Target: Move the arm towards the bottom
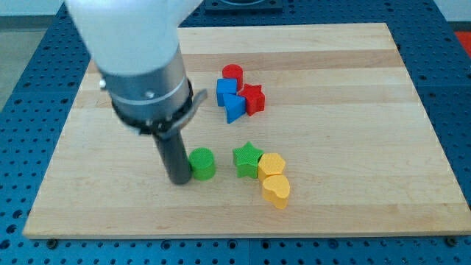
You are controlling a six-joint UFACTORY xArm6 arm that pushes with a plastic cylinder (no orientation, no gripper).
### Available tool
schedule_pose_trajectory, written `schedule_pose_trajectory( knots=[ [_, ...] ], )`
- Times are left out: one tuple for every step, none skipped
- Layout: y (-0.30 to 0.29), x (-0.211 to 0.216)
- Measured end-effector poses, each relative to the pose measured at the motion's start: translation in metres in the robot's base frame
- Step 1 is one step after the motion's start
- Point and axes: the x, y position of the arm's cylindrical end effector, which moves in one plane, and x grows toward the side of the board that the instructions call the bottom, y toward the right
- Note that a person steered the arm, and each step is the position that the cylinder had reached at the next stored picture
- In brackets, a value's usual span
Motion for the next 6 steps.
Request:
schedule_pose_trajectory(
  knots=[
    [0.007,-0.047],
    [0.01,-0.088],
    [0.003,-0.055],
    [-0.023,0.042],
    [-0.025,0.07],
    [0.0,0.071]
  ],
)
